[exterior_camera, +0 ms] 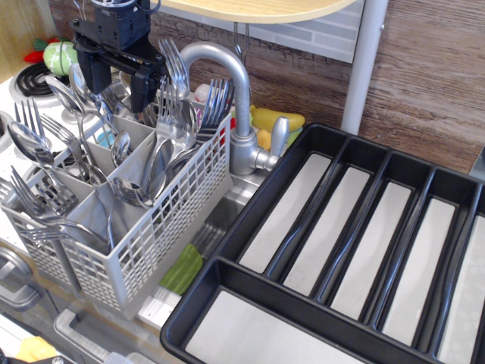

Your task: Put small spoon from basket to tray

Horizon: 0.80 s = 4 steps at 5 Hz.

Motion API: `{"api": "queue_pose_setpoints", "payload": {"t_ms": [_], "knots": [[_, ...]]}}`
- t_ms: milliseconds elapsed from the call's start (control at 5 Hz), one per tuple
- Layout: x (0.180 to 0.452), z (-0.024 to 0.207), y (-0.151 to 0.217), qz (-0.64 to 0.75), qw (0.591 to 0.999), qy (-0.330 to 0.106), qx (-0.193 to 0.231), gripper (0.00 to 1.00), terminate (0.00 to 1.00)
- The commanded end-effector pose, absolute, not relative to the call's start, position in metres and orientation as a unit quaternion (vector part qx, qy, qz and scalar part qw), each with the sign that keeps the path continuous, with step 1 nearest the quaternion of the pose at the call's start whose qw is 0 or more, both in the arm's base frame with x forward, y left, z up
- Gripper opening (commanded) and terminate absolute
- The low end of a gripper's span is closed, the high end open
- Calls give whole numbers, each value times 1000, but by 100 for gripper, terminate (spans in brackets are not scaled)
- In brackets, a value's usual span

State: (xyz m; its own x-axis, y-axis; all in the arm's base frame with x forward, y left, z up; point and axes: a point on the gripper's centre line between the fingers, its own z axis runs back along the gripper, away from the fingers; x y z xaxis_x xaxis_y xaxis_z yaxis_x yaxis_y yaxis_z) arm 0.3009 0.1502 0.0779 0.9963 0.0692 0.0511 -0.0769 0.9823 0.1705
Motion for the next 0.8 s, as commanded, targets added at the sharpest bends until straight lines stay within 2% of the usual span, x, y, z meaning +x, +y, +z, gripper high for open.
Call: {"api": "queue_pose_setpoints", "payload": {"t_ms": [0,200,600], "knots": [[301,78,150,37,995,-22,86,100,0],[297,68,146,65,991,-32,110,100,0],[291,49,152,118,986,-29,112,100,0]]}}
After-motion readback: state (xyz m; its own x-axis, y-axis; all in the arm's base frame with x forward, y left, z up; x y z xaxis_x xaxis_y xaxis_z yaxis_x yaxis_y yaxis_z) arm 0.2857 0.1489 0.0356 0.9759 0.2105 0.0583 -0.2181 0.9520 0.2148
